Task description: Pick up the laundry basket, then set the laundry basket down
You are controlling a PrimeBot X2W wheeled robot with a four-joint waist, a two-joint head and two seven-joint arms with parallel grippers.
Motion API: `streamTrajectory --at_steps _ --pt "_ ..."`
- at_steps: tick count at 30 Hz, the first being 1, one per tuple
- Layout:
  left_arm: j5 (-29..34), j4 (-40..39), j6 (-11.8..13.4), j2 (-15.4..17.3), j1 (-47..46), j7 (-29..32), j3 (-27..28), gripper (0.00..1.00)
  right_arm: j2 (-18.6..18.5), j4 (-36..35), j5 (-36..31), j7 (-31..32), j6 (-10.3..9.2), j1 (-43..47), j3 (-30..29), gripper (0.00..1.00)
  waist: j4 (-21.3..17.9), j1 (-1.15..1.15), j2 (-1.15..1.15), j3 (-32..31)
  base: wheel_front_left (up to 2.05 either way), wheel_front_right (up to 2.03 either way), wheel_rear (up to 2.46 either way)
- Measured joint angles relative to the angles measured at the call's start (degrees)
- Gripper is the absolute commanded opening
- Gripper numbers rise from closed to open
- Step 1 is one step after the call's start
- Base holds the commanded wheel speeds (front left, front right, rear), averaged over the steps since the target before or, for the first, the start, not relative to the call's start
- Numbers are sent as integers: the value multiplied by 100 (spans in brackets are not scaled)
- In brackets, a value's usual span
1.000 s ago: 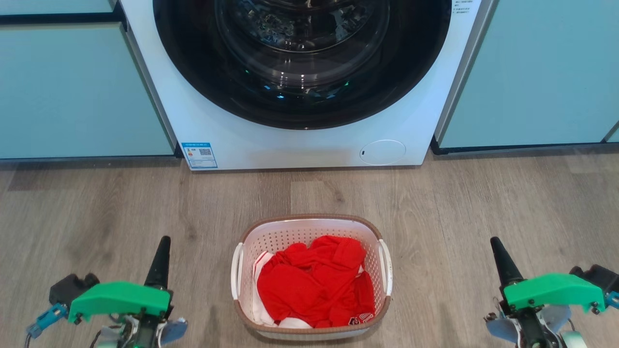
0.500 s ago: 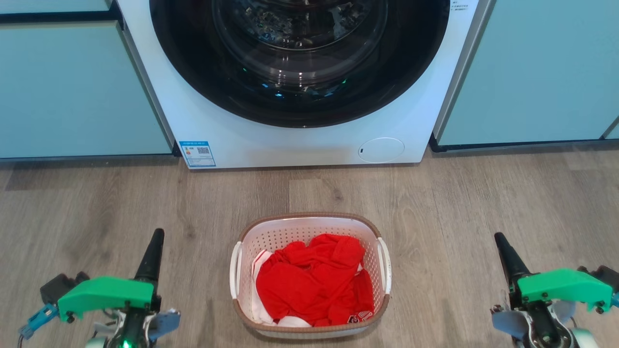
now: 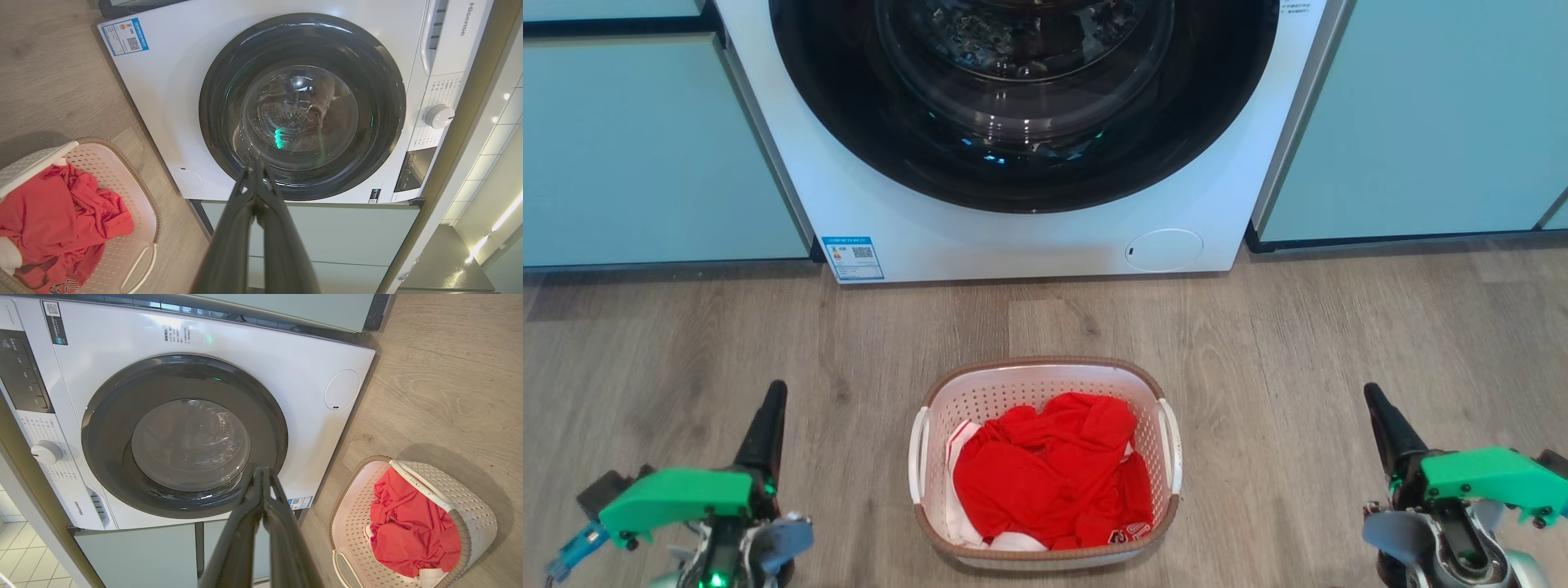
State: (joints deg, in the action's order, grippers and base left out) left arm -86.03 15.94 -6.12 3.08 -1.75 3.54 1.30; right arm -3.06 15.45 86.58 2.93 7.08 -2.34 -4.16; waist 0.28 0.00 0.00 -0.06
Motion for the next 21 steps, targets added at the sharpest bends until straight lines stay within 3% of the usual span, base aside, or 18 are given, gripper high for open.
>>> streamTrajectory --at_steps 12,21 --pt "-668 -5 -98 -3 -101 194 183 0 -5 27 661 189 0 -7 -156 0 -28 0 0 25 0 0 0" --pt "-680 -5 -98 -4 -102 194 255 0 -5 31 675 203 0 -41 -168 0 -28 0 0 24 0 0 0"
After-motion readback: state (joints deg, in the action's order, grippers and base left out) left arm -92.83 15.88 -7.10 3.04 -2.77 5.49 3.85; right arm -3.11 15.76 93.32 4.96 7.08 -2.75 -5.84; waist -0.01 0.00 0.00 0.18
